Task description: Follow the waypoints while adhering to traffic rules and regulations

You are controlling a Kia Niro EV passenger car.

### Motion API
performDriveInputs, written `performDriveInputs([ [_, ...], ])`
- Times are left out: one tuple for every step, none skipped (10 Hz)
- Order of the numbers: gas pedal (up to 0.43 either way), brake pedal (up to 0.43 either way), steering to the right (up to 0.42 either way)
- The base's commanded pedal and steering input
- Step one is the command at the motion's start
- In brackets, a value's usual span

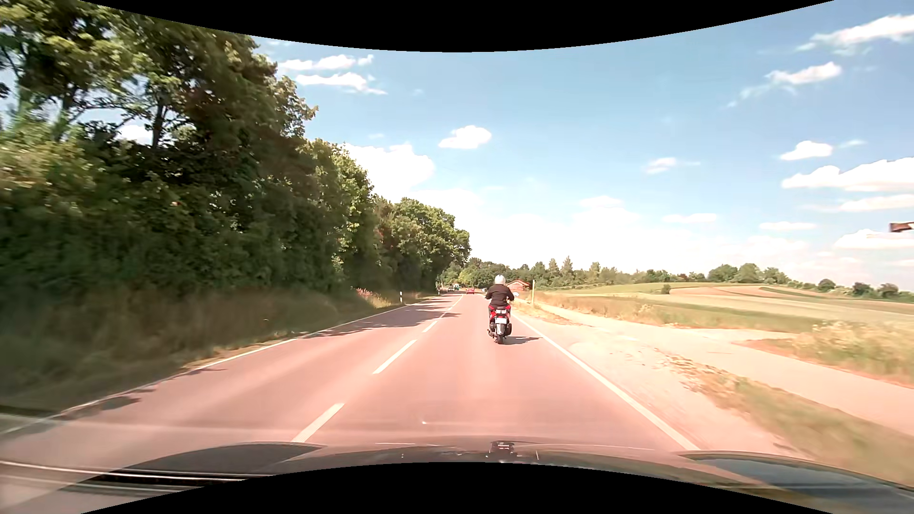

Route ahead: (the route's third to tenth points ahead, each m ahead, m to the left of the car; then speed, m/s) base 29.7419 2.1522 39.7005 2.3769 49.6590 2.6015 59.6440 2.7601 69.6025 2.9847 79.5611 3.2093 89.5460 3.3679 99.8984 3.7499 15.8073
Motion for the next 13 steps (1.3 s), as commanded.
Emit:
performDriveInputs([
  [0.15,0.012,0.003],
  [0.15,0.012,0.003],
  [0.15,0.012,0.001],
  [0.15,0.012,-0.001],
  [0.15,0.006,-0.001],
  [0.15,0.006,-0.001],
  [0.15,0.012,-0.001],
  [0.15,0.012,-0.001],
  [0.15,0.012,-0.001],
  [0.15,0.012,-0.001],
  [0.15,0.012,-0.001],
  [0.15,0.012,-0.001],
  [0.157,0.006,-0.001],
])
